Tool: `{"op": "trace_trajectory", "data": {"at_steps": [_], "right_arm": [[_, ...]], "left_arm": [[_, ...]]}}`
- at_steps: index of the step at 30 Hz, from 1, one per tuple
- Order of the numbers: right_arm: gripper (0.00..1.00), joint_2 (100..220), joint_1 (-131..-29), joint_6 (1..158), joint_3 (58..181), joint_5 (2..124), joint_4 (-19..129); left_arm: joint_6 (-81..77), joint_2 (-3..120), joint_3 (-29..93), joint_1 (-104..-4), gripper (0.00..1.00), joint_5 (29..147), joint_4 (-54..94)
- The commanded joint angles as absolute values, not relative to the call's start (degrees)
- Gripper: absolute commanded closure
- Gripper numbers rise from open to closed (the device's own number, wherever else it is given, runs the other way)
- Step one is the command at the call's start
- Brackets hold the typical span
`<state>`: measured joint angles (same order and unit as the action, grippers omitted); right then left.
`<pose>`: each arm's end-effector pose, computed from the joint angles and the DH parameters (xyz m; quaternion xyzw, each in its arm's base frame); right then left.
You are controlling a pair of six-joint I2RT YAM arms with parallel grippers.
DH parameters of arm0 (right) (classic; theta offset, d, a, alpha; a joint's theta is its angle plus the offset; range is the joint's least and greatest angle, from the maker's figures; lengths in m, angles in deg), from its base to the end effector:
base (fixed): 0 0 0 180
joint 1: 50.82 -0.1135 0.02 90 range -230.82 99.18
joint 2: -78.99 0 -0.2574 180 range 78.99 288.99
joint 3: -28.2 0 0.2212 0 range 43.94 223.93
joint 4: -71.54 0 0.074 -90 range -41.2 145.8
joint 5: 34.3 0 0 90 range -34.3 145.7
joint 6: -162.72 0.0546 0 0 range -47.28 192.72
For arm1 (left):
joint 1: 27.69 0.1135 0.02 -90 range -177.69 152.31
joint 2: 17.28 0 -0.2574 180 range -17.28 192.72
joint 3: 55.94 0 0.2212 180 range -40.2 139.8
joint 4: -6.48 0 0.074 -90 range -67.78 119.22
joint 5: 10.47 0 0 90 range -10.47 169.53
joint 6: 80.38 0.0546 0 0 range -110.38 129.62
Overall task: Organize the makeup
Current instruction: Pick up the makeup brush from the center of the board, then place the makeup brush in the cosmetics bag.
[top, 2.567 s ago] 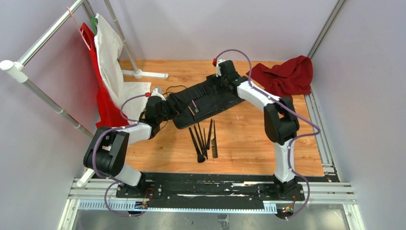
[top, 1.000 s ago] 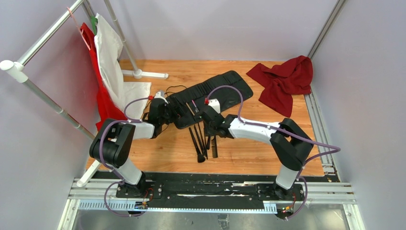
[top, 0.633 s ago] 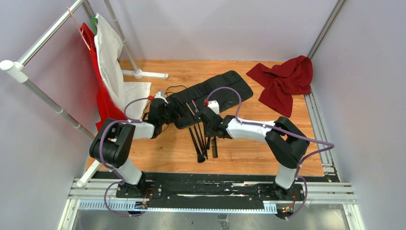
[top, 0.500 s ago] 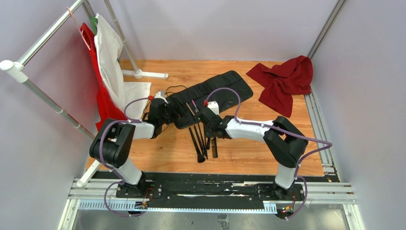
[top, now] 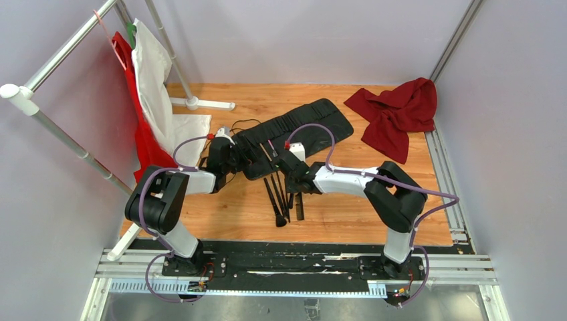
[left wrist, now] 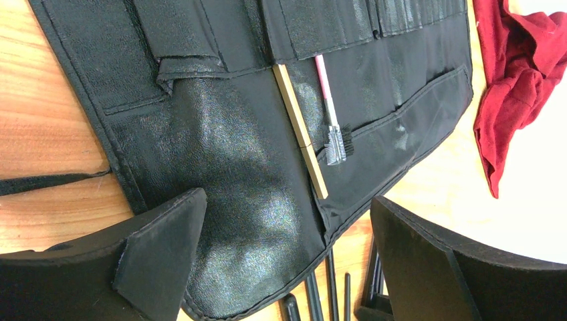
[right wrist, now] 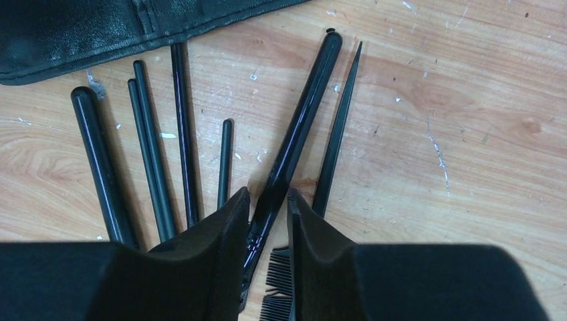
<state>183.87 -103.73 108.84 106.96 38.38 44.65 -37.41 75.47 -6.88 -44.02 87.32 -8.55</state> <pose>0.2304 0.2778 0.1641 -0.0896 0.9345 0.1180 0.3237 0.2903 -0.0928 0.1564 -0.1937 0.8367 -0.3170 0.4024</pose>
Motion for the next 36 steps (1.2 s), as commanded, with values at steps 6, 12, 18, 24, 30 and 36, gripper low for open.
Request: {"op": "trace_trajectory", "data": {"at_steps": [6,12,18,24,30,36], "right_arm": [[0.93,184.5,-104.52,110.26,106.24,37.53,44.39],[0.99,181.88,-104.52,108.39,107.45,35.12,42.07],[0.99,177.7,-104.52,105.37,109.09,34.96,40.53],[0.99,175.41,-103.89,98.25,114.08,34.73,38.66],[0.99,179.23,-98.23,87.9,125.53,40.87,35.44],[0.99,188.14,-90.16,81.28,142.67,50.53,25.6]], "left_arm": [[-37.32,75.79,-7.42,-44.47,0.02,87.4,-10.21],[-37.23,75.78,-7.42,-44.47,0.02,87.27,-10.21],[-37.22,75.62,-7.5,-44.47,0.02,87.1,-10.15],[-37.32,75.7,-7.42,-44.47,0.02,87.16,-10.21],[-37.22,75.95,-7.42,-44.45,0.02,86.93,-10.21],[-37.14,76.18,-7.09,-44.47,0.02,86.9,-10.21]]}}
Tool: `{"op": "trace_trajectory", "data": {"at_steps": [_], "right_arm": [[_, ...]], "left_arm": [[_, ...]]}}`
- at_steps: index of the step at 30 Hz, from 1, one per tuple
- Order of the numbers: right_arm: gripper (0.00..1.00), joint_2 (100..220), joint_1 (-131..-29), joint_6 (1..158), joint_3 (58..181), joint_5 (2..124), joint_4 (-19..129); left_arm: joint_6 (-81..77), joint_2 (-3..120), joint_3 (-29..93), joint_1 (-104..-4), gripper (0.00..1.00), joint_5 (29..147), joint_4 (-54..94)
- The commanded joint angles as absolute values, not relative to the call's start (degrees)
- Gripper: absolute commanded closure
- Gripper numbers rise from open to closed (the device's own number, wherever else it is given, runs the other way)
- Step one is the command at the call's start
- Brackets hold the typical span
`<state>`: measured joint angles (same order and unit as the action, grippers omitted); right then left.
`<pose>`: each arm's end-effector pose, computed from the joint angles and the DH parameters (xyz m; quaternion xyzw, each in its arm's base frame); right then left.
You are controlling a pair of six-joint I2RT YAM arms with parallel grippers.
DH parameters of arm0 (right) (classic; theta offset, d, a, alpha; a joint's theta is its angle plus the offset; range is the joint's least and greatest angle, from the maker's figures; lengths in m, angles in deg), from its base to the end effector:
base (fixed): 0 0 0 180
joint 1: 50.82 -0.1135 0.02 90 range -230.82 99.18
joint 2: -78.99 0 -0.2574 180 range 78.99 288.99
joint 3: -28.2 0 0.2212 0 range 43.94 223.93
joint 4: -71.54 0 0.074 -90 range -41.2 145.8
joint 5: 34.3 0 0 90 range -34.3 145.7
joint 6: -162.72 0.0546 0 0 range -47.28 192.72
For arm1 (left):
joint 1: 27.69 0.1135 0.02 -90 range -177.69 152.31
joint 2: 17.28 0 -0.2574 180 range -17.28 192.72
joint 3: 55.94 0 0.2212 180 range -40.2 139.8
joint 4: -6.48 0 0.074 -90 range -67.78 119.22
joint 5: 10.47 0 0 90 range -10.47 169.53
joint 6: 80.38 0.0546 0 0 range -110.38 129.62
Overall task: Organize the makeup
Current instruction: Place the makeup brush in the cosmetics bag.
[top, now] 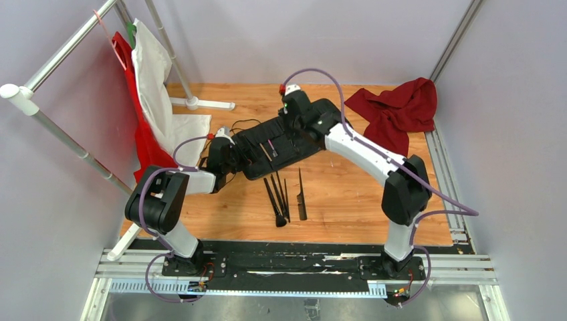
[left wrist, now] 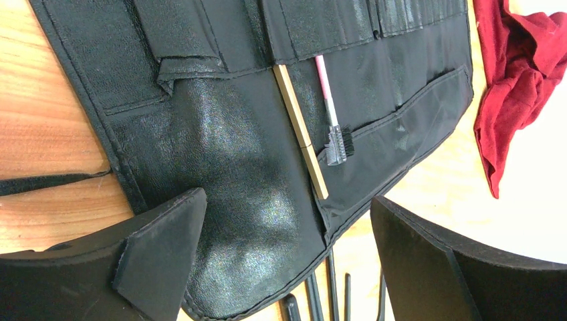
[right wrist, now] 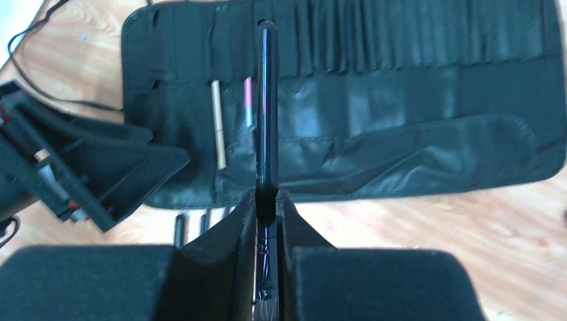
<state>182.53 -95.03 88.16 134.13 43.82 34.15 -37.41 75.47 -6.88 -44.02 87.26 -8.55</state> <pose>0.2986 0.2748 0.2999 -0.1729 0.8665 0.1488 0.4441 0.2903 -0.0927 0.1564 -0.1940 0.8367 -0.3166 0.4027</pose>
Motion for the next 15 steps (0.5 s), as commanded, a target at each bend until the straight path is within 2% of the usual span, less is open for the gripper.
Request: {"op": "trace_trajectory", "data": {"at_steps": [1,8,15], "right_arm": [[0.99,190.09,-89.2,80.24,145.76,51.44,23.55],[0.99,205.42,-86.05,74.61,165.65,55.11,10.49],[0.99,209.11,-85.75,73.89,167.93,57.32,8.69]], "left_arm": [[-37.22,76.23,-7.07,-44.43,0.02,86.9,-10.21],[-37.4,76.92,-6.98,-44.47,0.02,86.98,-10.19],[-37.4,77.43,-6.72,-44.39,0.02,86.83,-10.2]]}}
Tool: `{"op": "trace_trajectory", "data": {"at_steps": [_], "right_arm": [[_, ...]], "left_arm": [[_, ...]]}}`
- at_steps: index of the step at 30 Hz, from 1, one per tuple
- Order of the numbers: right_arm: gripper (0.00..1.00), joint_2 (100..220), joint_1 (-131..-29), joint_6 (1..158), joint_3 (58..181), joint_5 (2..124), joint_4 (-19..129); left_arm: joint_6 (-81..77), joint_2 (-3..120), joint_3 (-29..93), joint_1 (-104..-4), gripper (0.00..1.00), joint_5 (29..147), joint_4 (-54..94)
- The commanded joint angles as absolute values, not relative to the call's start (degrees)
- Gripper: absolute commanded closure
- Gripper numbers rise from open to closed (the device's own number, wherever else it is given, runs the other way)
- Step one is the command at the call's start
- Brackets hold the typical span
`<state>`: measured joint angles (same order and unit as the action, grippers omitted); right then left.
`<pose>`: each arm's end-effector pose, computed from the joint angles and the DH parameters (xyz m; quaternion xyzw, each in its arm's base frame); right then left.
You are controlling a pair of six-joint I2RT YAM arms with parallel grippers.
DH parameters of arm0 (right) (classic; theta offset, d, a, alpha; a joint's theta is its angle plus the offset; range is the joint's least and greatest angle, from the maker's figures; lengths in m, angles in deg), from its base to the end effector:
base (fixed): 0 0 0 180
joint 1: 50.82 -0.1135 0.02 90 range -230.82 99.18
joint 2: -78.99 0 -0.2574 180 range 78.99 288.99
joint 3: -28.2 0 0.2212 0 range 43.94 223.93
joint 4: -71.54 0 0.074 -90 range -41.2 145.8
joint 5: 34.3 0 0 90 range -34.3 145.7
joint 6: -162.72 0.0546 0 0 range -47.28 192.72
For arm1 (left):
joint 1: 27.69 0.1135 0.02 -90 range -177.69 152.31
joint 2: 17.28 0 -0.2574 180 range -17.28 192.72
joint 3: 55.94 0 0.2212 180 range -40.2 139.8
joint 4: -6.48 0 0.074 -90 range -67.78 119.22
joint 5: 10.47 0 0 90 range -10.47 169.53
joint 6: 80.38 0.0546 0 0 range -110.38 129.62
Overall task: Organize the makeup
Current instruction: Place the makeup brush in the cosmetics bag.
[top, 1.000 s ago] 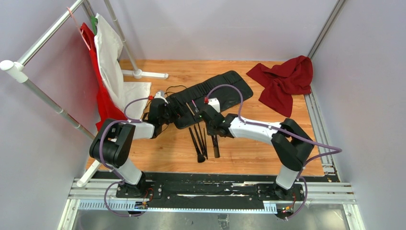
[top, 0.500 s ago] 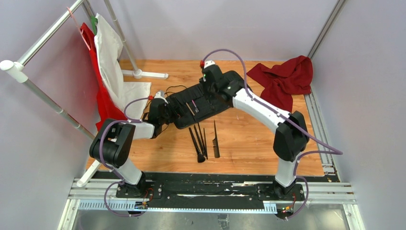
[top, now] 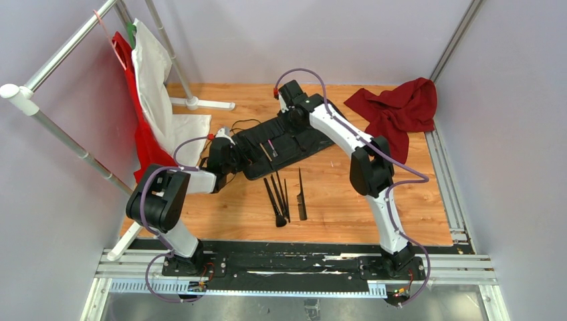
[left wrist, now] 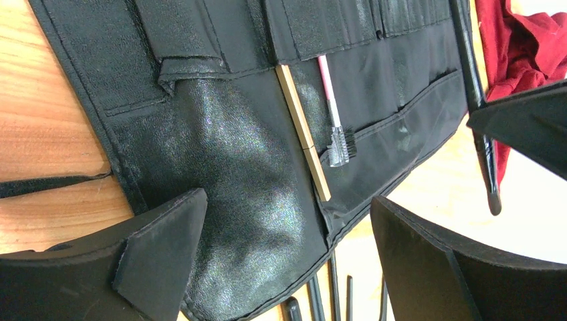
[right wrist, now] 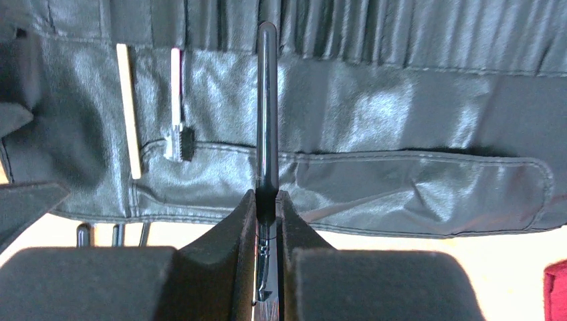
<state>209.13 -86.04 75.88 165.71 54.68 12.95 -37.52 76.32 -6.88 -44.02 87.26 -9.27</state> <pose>0.3975 0.2794 0.2384 -0.2576 0.9074 0.1012 0.3163 0.2917 -0.0931 0.1535 -0.1950 0.8370 -0.3165 0.4015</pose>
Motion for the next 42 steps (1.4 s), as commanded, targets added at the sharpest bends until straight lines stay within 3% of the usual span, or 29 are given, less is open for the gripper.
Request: {"op": "trace_trajectory", "data": {"at_steps": [1,42], "right_arm": [[0.99,209.22,-85.74,73.94,167.61,57.69,8.73],[0.99,214.47,-87.74,76.24,161.61,64.47,12.82]], "left_arm": [[-37.4,77.45,-6.64,-44.42,0.02,86.83,-10.14],[-37.57,78.12,-6.36,-44.43,0.02,86.98,-10.17]]}}
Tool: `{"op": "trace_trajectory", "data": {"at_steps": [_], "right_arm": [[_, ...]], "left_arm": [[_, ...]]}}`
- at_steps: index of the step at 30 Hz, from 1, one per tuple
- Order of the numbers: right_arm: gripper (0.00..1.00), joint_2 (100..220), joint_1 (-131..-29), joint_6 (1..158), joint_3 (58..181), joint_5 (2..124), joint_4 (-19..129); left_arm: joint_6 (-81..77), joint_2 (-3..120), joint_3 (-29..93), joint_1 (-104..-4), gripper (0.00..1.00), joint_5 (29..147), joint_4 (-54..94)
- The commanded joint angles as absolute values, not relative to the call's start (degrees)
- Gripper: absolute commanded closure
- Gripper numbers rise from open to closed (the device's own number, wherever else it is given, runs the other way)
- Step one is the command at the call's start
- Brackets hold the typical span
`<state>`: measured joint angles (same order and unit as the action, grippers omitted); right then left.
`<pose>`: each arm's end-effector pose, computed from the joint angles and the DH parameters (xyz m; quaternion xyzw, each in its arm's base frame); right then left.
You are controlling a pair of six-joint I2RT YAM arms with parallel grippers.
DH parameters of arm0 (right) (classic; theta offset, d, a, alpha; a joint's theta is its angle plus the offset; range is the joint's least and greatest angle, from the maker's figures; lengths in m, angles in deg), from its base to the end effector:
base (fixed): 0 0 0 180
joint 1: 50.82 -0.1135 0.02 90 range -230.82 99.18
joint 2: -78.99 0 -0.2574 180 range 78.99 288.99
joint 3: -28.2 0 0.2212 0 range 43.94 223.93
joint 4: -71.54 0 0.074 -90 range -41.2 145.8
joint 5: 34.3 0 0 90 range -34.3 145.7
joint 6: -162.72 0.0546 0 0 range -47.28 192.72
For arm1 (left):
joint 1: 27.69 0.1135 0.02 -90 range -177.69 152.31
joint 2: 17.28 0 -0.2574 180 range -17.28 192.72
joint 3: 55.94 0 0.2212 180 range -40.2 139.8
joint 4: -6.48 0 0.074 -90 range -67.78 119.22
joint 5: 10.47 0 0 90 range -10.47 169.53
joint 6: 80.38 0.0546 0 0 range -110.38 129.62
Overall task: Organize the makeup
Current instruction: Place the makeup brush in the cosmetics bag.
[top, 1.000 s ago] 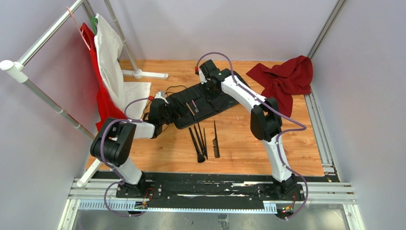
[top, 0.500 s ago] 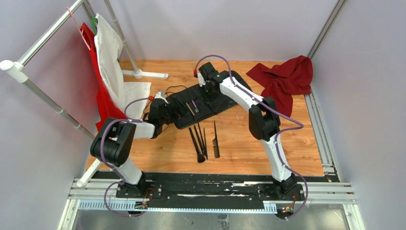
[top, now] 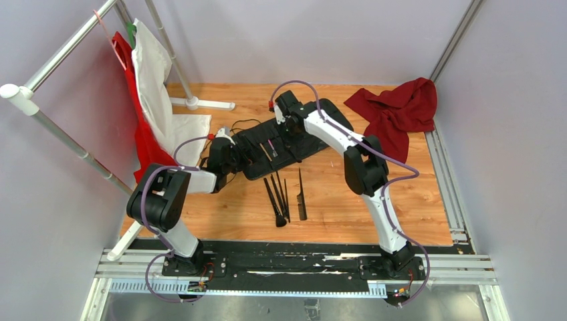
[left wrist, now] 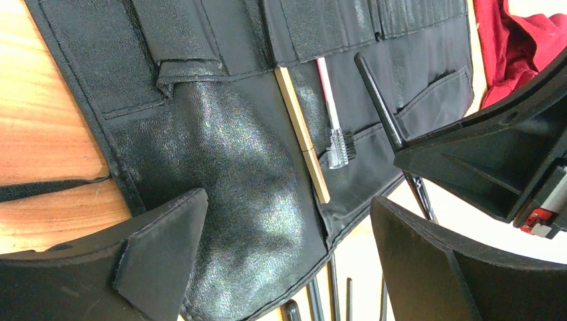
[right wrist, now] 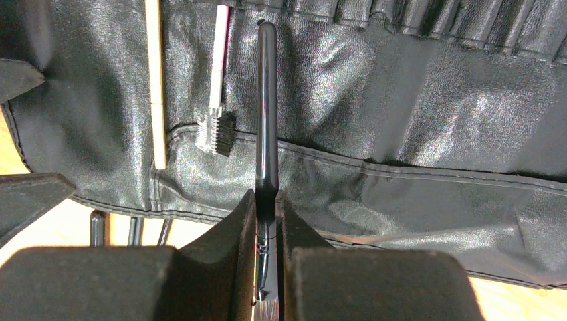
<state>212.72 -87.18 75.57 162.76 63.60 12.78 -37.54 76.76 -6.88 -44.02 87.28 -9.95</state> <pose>0.3878 0.2948 0.1942 -0.2946 0.9126 0.1548 0.2374 0.2927 -0.0934 0.1527 -0.1947 0.8360 -0.3176 0.4029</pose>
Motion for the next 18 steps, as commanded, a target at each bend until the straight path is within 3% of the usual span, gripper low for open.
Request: {"op": "trace_trajectory", "data": {"at_steps": [1,18], "right_arm": [[0.99,214.55,-87.72,76.28,161.55,64.43,12.8],[0.99,216.52,-87.73,76.44,162.21,64.77,13.26]], "left_arm": [[-37.66,78.08,-6.36,-44.47,0.02,87.03,-10.21],[-37.58,78.12,-6.28,-44.47,0.02,87.18,-10.26]]}}
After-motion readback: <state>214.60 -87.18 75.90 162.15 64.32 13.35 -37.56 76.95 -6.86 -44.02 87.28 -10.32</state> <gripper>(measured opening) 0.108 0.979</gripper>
